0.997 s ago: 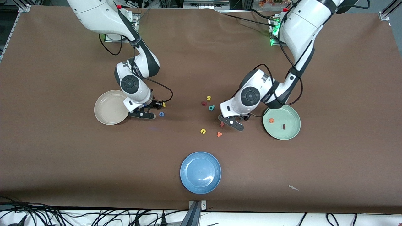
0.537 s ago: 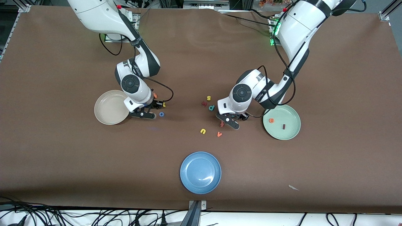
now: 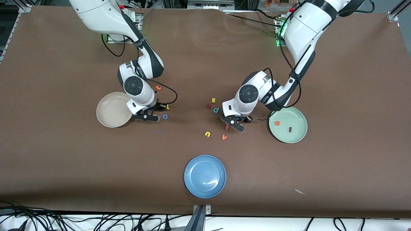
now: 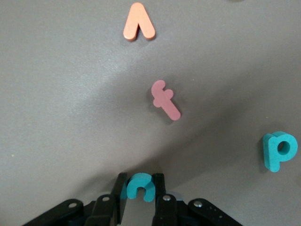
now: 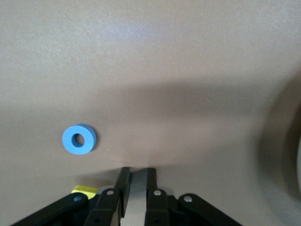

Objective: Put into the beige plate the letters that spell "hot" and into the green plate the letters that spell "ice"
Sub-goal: 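Grasp the teal c with the left gripper while the right gripper holds orange letter, then place the teal c in the green plate while the right gripper reaches yellow t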

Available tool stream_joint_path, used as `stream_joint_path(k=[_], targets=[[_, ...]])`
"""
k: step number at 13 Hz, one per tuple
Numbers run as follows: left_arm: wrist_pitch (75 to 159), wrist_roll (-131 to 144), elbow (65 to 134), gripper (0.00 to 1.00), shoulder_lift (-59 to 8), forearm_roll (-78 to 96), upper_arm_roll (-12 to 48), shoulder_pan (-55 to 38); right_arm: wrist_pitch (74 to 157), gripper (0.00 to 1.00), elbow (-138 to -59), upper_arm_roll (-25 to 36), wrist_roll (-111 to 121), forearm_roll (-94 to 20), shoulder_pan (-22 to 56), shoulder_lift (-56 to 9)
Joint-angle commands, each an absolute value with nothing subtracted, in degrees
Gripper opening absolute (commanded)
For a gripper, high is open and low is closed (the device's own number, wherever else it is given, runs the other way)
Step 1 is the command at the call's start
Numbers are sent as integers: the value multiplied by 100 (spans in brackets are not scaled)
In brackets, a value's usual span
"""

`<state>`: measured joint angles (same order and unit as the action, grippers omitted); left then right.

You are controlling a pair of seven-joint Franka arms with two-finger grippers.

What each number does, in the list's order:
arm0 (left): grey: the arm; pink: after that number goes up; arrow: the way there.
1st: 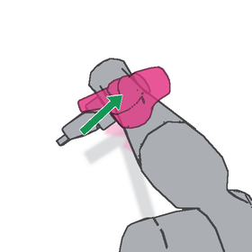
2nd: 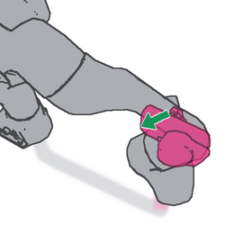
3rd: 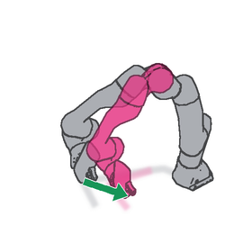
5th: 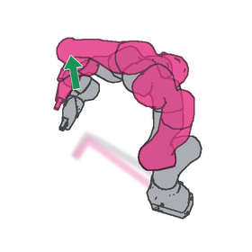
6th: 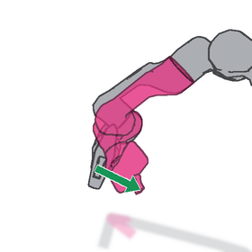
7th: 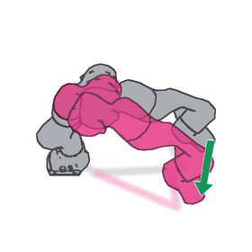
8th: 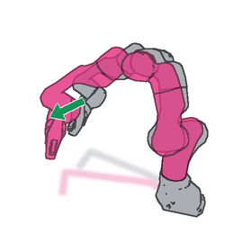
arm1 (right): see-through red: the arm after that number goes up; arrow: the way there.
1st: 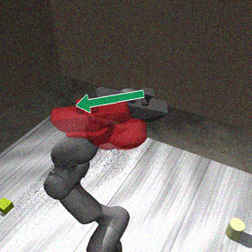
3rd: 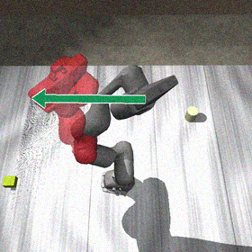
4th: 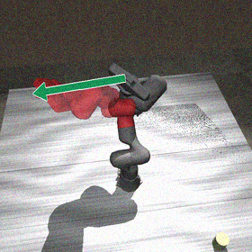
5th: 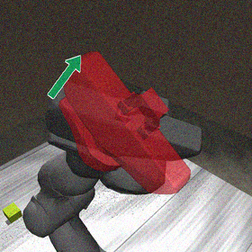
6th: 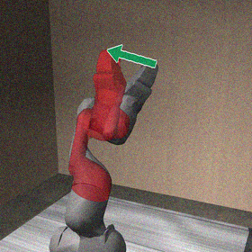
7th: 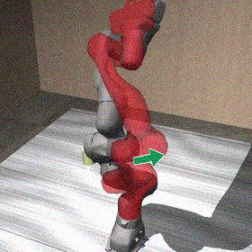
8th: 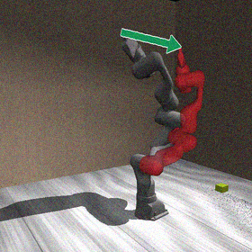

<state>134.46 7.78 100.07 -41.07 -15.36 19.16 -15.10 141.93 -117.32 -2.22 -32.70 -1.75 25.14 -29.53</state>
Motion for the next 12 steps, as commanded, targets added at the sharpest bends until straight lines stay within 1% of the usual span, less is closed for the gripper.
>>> stream_joint_path(k=[1,2,3,4,5,6,7,10,12], targets=[[13089,827,10029,0,-3754,-1688,1925,-1372,13808,20,-11760,-220,-3270,-149,2514,-2743],[12861,765,9985,0,-3640,-1644,1934,-1267,13782,29,-11751,-202,-3209,-149,2514,-2699],[12850,712,9976,0,-3595,-1617,1925,-1196,13781,75,-11760,-176,-3182,-158,2496,-2603],[12815,712,9871,0,-3595,-1617,1925,-1126,13729,92,-11760,-106,-3208,-158,2505,-2532],[12814,729,9827,0,-3595,-1617,1925,-1003,13485,99,-11751,-97,-3269,-158,2496,-2436],[12797,721,9800,0,-3586,-1626,1925,-898,13326,99,-11742,-97,-3287,-158,2496,-2374],[12692,721,9800,0,-3516,-1626,1925,-766,13333,99,-11742,-123,-3287,-158,2505,-2356],[12419,642,9791,0,-3366,-1687,1916,-554,13771,99,-11742,-324,-3287,-149,2566,-2443],[12288,388,9791,0,-3296,-1687,1916,-327,13991,99,-11742,-334,-3287,-141,2645,-2575]])
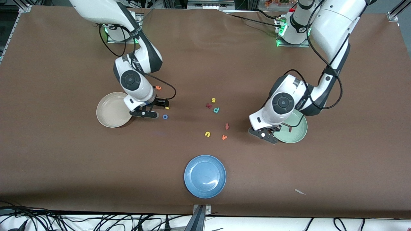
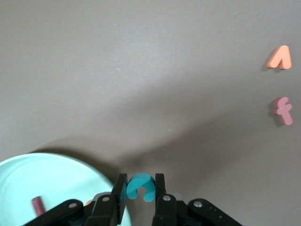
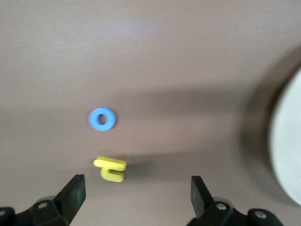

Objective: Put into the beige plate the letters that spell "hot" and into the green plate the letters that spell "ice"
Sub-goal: 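Place the teal c in the green plate while the right gripper reaches yellow t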

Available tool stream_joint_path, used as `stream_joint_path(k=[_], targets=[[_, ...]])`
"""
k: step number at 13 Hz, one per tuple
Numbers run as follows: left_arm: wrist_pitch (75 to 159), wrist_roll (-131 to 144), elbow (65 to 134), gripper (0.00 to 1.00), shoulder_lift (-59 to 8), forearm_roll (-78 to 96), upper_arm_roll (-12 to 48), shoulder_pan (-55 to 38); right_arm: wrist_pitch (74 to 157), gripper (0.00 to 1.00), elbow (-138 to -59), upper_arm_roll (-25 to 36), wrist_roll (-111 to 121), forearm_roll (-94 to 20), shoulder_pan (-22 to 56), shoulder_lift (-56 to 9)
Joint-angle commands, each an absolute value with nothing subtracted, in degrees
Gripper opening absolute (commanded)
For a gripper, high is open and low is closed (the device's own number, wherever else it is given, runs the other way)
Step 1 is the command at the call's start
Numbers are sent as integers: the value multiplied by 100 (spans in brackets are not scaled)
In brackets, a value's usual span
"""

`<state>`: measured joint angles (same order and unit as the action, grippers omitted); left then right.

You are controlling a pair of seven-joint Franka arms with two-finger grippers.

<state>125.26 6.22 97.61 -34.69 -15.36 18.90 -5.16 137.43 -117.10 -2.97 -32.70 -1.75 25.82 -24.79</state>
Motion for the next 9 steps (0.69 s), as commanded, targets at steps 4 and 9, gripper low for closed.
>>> stream_joint_path(k=[4,9], targets=[[12024,-271,9826,0,-3199,-1696,1899,149,14334,99,-11742,-334,-3278,-114,2725,-2821],[11830,-308,9923,0,-3199,-1696,1907,360,14405,89,-11751,-334,-3296,-123,2830,-2962]])
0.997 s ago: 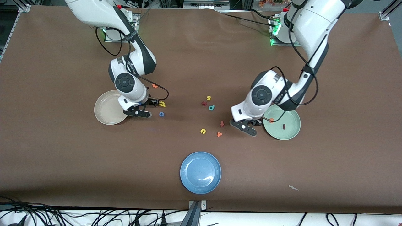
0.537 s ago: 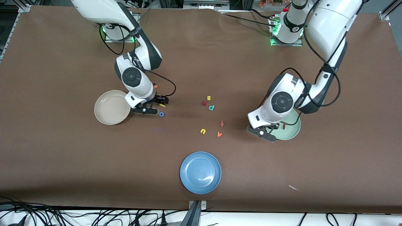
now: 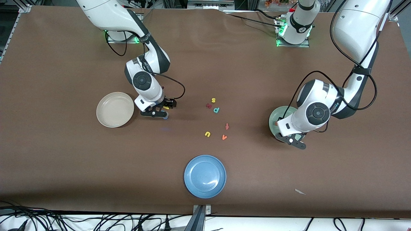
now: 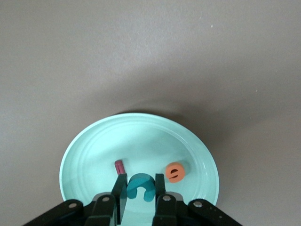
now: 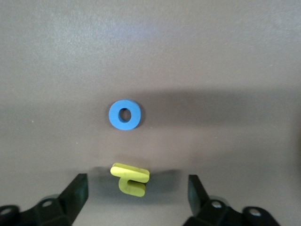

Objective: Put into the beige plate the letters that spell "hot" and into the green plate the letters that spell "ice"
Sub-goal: 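Place the teal c in the green plate while the right gripper reaches yellow t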

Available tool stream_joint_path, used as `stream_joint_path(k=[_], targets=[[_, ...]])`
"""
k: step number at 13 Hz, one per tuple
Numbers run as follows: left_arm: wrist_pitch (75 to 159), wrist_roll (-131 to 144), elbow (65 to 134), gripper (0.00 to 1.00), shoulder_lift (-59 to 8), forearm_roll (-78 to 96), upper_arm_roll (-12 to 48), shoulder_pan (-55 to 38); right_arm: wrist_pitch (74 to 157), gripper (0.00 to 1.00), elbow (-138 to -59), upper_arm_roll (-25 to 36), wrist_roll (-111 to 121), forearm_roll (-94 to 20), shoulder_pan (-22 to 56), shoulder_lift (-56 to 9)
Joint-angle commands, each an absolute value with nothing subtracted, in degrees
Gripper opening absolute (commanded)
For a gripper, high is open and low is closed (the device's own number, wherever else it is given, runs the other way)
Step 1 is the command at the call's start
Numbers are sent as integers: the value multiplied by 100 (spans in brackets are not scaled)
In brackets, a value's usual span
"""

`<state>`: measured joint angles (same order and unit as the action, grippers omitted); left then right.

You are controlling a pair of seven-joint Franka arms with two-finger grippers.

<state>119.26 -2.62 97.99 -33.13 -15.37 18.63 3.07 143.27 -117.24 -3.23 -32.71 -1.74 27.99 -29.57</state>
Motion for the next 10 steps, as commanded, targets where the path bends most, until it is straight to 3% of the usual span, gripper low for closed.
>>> stream_joint_path(k=[1,2,5,10], targets=[[11821,-342,10010,0,-3260,-1696,1916,386,14405,83,-11751,-334,-3296,-123,2847,-2979],[11821,-317,10046,0,-3339,-1696,1916,326,14405,75,-11751,-334,-3287,-123,2848,-3006],[11882,-343,10195,0,-3445,-1696,1916,395,14405,64,-11751,-334,-3287,-123,2848,-3023],[12364,-352,10712,0,-3401,-1705,1907,597,14397,52,-11760,-334,-3287,-123,2848,-3023]])
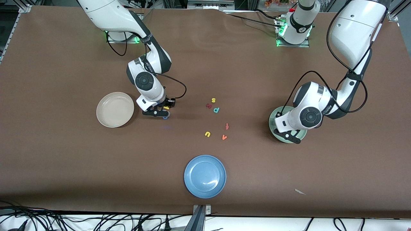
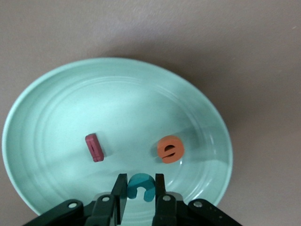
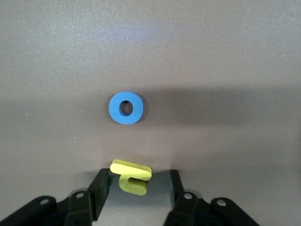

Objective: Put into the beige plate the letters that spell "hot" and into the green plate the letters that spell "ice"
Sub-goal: 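Place the teal c in the green plate while the right gripper reaches yellow t, then grasp the yellow t with the right gripper while the left gripper withdraws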

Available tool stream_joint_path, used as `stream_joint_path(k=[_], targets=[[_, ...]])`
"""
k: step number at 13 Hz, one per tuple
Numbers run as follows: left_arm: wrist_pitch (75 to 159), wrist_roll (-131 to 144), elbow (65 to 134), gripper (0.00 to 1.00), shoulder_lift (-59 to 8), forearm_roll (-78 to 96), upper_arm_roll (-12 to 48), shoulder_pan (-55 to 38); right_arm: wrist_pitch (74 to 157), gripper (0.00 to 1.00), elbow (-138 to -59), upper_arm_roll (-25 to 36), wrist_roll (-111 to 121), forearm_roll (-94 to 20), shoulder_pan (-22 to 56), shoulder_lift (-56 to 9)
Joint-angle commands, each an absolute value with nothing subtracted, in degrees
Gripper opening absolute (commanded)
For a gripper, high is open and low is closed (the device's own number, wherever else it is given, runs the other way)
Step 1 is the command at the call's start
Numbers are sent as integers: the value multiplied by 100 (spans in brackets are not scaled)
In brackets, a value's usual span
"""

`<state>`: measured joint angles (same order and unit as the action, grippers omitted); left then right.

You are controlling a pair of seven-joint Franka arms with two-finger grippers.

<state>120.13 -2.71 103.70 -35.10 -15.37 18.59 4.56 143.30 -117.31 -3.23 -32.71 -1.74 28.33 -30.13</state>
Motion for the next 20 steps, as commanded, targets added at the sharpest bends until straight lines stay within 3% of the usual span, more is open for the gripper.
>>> stream_joint_path(k=[1,2,4,10,12,16,20], targets=[[12532,-352,10818,0,-3393,-1705,1907,667,14405,48,-11760,-334,-3287,-123,2848,-3023],[12542,-352,10854,11,-3384,-1705,1907,677,14397,46,-11768,-334,-3287,-123,2848,-3023],[12533,-351,10854,100,-3349,-1705,1916,685,14396,41,-11769,-334,-3287,-123,2848,-3023],[11998,-325,10644,100,-2673,-1688,1942,607,14405,41,-11716,-325,-3243,-123,2839,-3015],[11473,-316,10355,100,-2401,-1635,2056,598,14440,41,-11716,-325,-3226,-114,2839,-3023],[9725,-334,8863,100,-2311,-1600,2224,598,14449,40,-11716,-325,-3226,-105,2839,-3015],[8782,-343,7666,100,-2198,-1102,2145,677,14441,31,-11725,-325,-3252,-105,2839,-3023]])
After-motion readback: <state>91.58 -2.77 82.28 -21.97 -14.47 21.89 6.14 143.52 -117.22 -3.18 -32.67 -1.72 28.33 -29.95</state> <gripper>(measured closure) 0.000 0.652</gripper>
